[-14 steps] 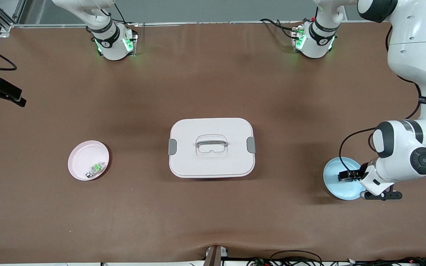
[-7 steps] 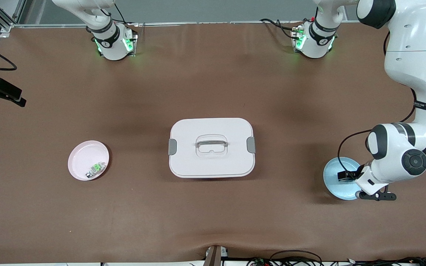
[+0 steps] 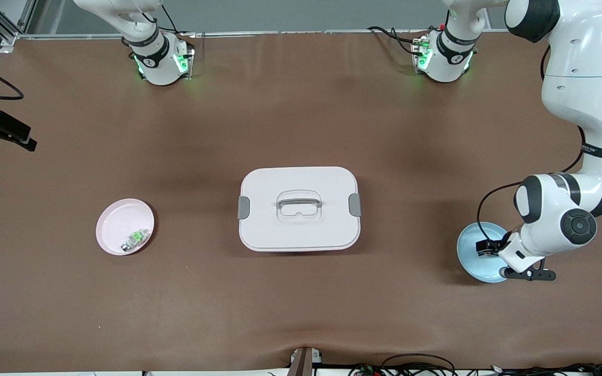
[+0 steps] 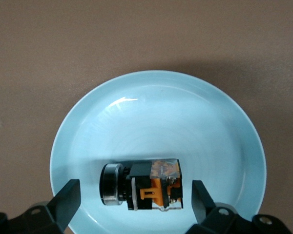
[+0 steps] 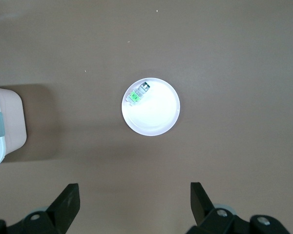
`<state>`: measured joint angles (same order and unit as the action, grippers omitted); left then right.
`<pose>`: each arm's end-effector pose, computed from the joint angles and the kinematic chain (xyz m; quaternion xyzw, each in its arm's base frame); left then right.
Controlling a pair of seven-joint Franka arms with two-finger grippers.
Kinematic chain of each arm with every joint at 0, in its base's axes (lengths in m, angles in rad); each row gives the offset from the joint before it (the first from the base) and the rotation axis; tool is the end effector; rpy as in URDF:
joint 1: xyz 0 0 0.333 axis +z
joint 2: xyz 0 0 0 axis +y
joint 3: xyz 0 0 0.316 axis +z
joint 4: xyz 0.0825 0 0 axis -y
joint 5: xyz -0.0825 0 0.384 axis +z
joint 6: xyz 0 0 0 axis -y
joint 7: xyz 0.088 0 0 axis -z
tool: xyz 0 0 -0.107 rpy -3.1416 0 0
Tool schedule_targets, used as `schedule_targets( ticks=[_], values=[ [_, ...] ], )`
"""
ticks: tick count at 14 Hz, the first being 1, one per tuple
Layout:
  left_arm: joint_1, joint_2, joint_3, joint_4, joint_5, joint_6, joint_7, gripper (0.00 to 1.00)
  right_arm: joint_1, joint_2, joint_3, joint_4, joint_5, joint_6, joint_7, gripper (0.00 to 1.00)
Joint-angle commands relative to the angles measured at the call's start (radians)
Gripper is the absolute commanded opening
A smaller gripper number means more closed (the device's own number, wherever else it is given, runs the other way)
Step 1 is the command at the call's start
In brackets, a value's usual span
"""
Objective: Transfer orange switch to right arm and place
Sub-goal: 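Close the left gripper on the orange switch and lift it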
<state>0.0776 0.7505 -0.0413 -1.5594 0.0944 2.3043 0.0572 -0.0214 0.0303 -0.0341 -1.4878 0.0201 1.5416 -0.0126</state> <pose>0.7020 0.0316 0.2030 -0.9991 0.0366 0.0032 0.0208 0.5609 -0.0286 0.6441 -0.9997 0.0210 -0.0121 0.0091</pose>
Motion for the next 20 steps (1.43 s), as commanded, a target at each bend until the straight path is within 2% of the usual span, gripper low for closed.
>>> schedule_targets(
  ticks=[1, 5, 6, 8, 11, 12, 17, 20],
  values=[
    [0.004, -0.005, 0.001, -0.021, 0.019, 0.023, 0.013, 1.00, -0.002, -0.018, 0.000, -0.019, 0.004, 0.011, 0.006, 1.00],
    [0.005, -0.005, 0.001, -0.053, 0.021, 0.067, 0.013, 1.00, 0.003, -0.018, 0.000, -0.017, 0.004, 0.012, 0.006, 1.00],
    [0.005, -0.005, 0.001, -0.059, 0.021, 0.070, 0.013, 0.94, 0.003, -0.018, 0.000, -0.017, 0.004, 0.012, 0.006, 1.00],
    [0.005, -0.006, 0.001, -0.060, 0.021, 0.073, 0.013, 0.68, 0.001, -0.018, 0.000, -0.019, 0.004, 0.012, 0.006, 1.00],
    [0.005, -0.008, 0.001, -0.059, 0.022, 0.072, 0.013, 0.11, 0.001, -0.018, 0.000, -0.019, 0.004, 0.012, 0.006, 1.00],
    [0.005, -0.011, 0.001, -0.059, 0.022, 0.072, 0.013, 0.00, 0.001, -0.018, 0.000, -0.019, 0.004, 0.012, 0.006, 1.00],
    [0.004, -0.068, -0.005, -0.067, 0.019, 0.052, 0.003, 0.00, 0.001, -0.018, 0.000, -0.019, 0.004, 0.012, 0.006, 1.00],
    [0.001, -0.124, -0.012, -0.064, 0.005, -0.035, 0.001, 0.00, 0.003, -0.018, 0.000, -0.019, 0.004, 0.012, 0.006, 1.00]
  ],
)
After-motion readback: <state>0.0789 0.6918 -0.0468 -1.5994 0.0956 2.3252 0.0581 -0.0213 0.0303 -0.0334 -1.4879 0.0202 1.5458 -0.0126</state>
